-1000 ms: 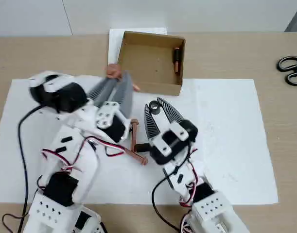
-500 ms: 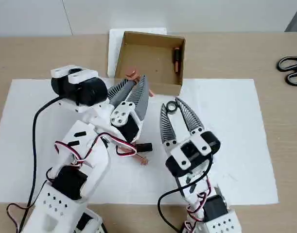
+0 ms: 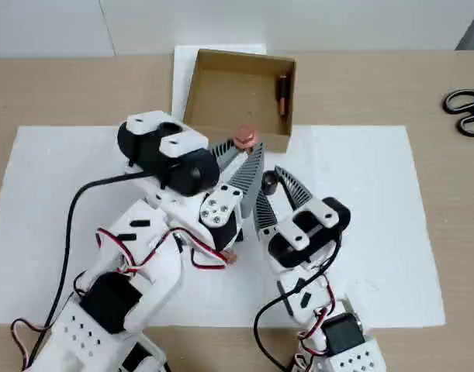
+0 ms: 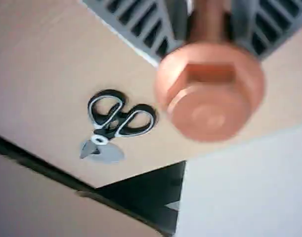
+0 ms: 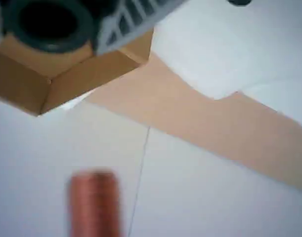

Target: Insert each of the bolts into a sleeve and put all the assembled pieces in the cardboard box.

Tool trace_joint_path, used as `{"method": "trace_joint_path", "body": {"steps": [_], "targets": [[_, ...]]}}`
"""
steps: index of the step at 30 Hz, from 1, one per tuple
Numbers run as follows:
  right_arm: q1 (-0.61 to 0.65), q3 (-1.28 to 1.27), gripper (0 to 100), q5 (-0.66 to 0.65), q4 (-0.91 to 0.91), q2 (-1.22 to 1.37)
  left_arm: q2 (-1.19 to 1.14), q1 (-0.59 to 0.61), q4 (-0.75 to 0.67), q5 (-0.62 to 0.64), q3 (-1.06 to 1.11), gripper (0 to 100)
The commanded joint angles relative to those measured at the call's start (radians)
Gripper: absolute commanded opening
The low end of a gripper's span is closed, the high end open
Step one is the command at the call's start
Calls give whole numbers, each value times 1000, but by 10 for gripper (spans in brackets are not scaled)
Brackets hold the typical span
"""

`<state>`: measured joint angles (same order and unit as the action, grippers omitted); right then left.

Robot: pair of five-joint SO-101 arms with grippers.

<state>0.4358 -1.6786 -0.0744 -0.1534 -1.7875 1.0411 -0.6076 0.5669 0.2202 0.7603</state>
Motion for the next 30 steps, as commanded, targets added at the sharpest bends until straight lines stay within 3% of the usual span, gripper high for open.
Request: {"method": "trace_joint_path", "body": {"steps": [1, 10, 17, 23, 30], "targets": [[-10, -6, 5, 9, 105, -24, 15, -9, 0, -18, -50, 6], [-8, -6, 5, 9, 130, -13, 15, -20, -11, -21, -56, 6], [-8, -6, 5, 9, 128, -13, 8, -51, -114, -26, -36, 6], [-8, -6, 5, 9, 128, -13, 8, -49, -216, -158, 51, 6], [-8, -6, 5, 9, 128, -13, 8, -49, -229, -172, 110, 6]]}}
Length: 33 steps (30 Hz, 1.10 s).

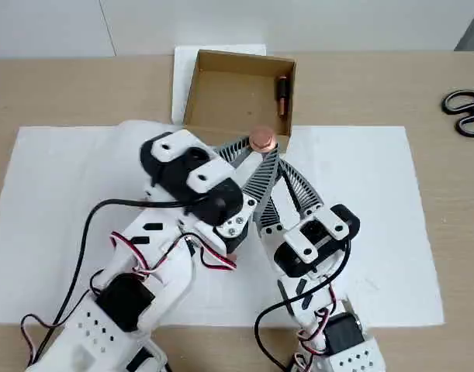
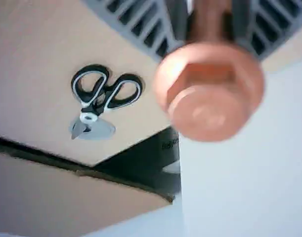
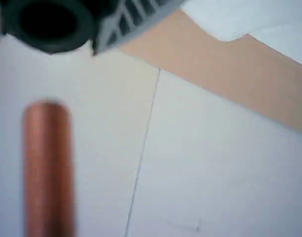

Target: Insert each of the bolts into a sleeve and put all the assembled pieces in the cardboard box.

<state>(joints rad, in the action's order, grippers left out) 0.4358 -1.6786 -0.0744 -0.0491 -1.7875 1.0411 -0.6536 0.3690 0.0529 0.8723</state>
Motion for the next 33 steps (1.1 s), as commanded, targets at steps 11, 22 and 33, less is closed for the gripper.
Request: {"method": "trace_joint_path", "body": {"steps": [11, 22, 33], "targets": [[-7, -6, 5, 9, -88, -21, 6, -14, -29, -5, 13, 6], [-7, -6, 5, 9, -81, -22, 6, -31, -29, -8, 58, 6], [-7, -6, 5, 9, -79, -24, 8, -32, -34, -133, 159, 6]]}}
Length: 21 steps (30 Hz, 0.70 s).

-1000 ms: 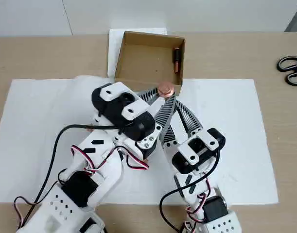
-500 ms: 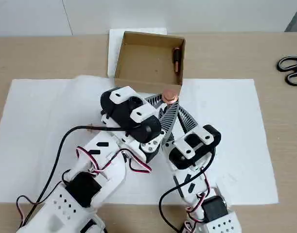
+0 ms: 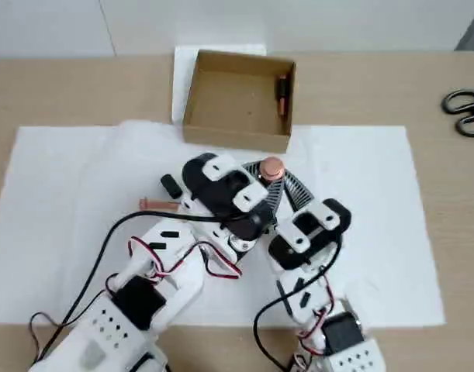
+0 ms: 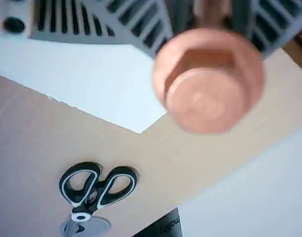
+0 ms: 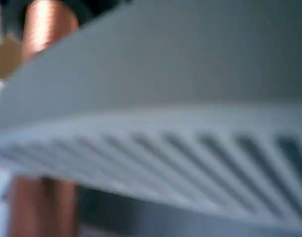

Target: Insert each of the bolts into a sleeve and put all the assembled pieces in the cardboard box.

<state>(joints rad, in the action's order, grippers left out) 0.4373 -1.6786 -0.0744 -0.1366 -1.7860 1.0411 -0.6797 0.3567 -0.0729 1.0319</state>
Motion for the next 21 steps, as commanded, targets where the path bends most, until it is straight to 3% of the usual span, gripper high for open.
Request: {"method": "trace_joint_path", "body": {"steps": [1, 5, 11, 17, 21], "targets": [[-8, -6, 5, 9, 8, -25, 8, -6, -18, -8, -2, 6], [-8, -6, 5, 9, 8, -25, 8, -5, -6, -11, -1, 24], [-8, -5, 5, 9, 8, -25, 8, -5, 178, -9, -5, 229], [-8, -5, 5, 9, 8, -25, 9, 3, 175, -12, -45, 231], [-8, -5, 5, 9, 8, -25, 17, 101, 175, -15, -122, 231]]}}
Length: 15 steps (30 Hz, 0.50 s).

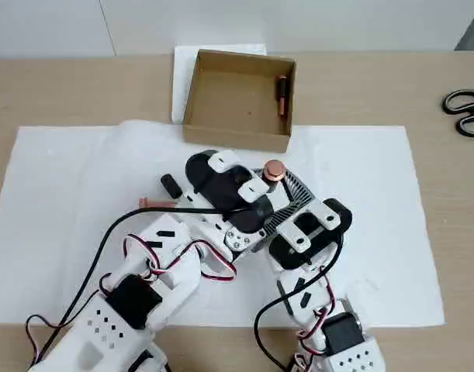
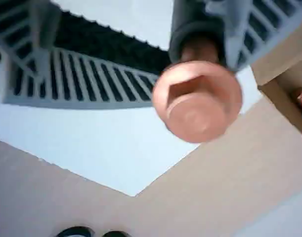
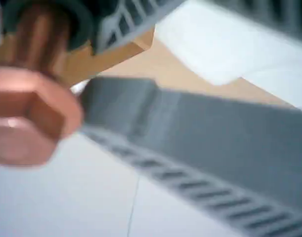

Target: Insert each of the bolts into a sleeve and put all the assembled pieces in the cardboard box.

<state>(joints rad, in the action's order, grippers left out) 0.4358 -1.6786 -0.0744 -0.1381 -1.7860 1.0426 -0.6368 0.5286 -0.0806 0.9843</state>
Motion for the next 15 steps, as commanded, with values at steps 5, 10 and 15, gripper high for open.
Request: {"method": "trace_joint_path", "body": {"steps": [5, 10, 15], "targets": [[-7, -5, 5, 9, 10, -25, 17, 180, 8, -6, -234, 231], [-12, -5, 5, 9, -1, -25, 20, 189, 9, -2, -325, 190], [-16, -5, 5, 8, -90, -16, 137, 226, 6, -2, -236, 5]]}}
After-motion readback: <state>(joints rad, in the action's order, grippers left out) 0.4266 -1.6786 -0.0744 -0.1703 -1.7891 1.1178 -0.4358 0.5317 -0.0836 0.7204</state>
